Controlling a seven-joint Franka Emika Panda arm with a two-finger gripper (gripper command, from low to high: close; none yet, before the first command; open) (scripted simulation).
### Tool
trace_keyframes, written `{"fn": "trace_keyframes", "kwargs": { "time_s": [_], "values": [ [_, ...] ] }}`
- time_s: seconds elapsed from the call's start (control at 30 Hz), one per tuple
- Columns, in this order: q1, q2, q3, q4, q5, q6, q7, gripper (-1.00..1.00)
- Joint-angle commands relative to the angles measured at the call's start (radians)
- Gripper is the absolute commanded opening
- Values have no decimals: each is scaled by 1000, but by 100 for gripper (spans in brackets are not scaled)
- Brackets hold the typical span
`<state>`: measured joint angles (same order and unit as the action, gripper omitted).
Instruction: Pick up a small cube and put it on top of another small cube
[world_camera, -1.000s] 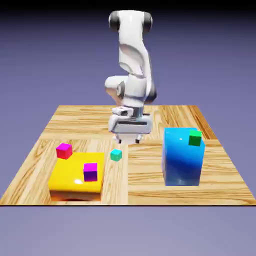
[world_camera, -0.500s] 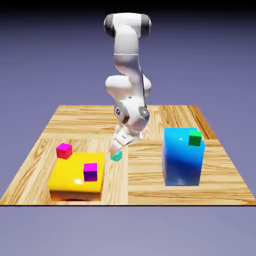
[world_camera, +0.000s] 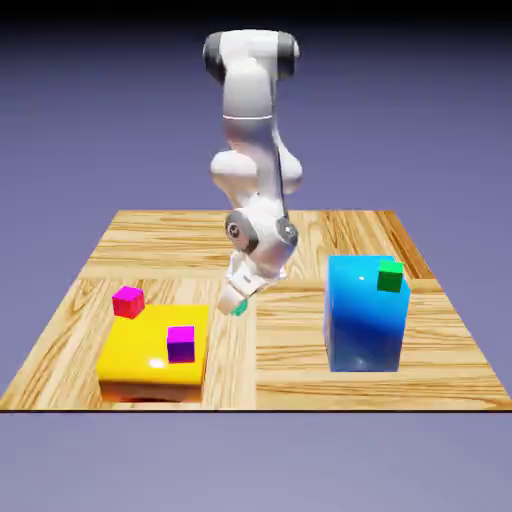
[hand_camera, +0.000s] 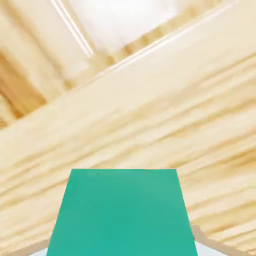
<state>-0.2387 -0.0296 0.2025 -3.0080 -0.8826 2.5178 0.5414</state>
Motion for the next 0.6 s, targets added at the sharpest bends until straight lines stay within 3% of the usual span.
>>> {"fn": "trace_keyframes", "kwargs": {
  "time_s": [0.0,0.13,0.57],
  "values": [
    [-2,-28,14,-8,42,-9,-30,-100],
    [7,-149,64,-13,189,-37,-102,-100],
    [417,-201,80,418,291,-264,-663,-100]
  ]
}}
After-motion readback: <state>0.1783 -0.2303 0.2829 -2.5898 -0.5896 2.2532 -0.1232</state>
